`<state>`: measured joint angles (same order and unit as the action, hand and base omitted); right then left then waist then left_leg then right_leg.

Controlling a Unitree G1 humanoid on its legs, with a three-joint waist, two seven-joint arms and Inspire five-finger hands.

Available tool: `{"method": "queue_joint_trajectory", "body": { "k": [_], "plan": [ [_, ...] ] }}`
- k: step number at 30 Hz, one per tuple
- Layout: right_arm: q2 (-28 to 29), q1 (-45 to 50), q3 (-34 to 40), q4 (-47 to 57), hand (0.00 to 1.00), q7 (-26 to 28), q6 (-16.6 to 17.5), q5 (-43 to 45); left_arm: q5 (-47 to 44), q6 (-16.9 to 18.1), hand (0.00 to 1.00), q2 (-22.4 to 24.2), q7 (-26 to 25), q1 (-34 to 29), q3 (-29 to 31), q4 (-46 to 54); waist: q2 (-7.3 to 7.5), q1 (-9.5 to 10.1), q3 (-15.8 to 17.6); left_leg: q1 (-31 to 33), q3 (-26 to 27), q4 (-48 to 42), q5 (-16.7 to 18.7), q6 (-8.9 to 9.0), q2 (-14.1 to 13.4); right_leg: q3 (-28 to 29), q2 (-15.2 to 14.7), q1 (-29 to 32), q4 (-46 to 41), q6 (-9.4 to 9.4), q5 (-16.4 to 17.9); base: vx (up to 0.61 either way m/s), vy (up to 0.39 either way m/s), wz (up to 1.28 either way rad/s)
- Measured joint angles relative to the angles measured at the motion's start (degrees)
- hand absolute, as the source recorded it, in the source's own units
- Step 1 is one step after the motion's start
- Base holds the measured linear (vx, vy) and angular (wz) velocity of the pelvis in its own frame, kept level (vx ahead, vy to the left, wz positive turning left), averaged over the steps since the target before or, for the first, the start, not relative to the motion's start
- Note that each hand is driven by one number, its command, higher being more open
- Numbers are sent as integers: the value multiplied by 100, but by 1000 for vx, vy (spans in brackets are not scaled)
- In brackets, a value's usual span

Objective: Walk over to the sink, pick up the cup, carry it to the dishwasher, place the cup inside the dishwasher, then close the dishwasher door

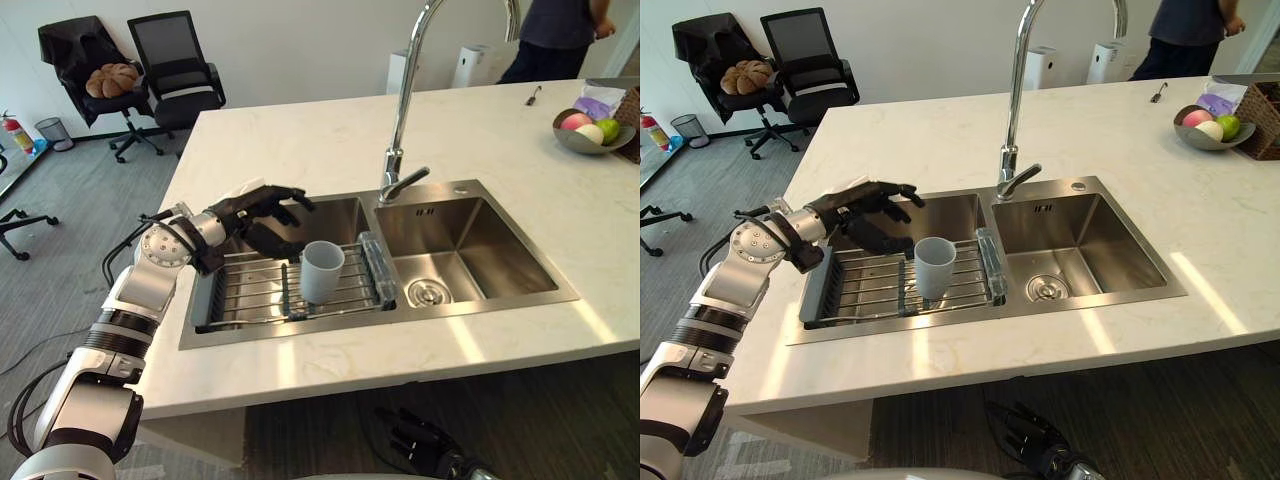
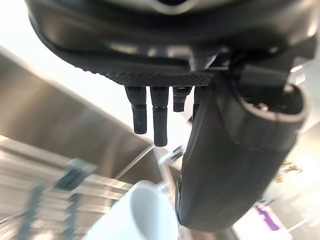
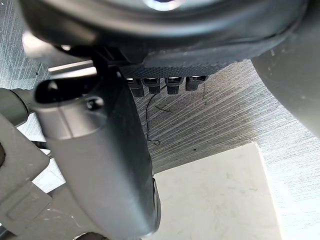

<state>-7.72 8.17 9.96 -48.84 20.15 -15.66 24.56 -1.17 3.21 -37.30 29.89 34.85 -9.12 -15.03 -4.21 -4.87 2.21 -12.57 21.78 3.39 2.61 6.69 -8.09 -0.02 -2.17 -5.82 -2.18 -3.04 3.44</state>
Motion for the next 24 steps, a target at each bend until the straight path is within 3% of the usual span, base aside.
{"method": "queue_joint_trajectory", "body": {
  "k": [9, 10, 24],
  "plan": [
    [-1, 41, -5, -5, 100, -12, 0, 0, 309, 123, 0, 37, -59, -373, 149, 194, 12, 111, -5, 27, -96, -56, 12, -17, -25, -78, 7, 8, -113, 20, 79, -42, -31, 6],
    [-1, 41, -8, -5, 100, -15, 0, 0, 332, 101, 100, 37, -59, -436, 149, 194, 17, 113, -8, 37, -100, -61, 13, -18, -22, -78, 6, 18, -116, 20, 79, -38, -22, -1],
    [25, 40, -13, -31, 100, -84, -7, 0, 251, -118, 100, 473, -92, -1052, 159, 867, 126, 237, -55, 88, -78, -81, 15, -25, -17, -37, 13, 101, -152, 20, 79, -12, -6, -1]
  ]
}}
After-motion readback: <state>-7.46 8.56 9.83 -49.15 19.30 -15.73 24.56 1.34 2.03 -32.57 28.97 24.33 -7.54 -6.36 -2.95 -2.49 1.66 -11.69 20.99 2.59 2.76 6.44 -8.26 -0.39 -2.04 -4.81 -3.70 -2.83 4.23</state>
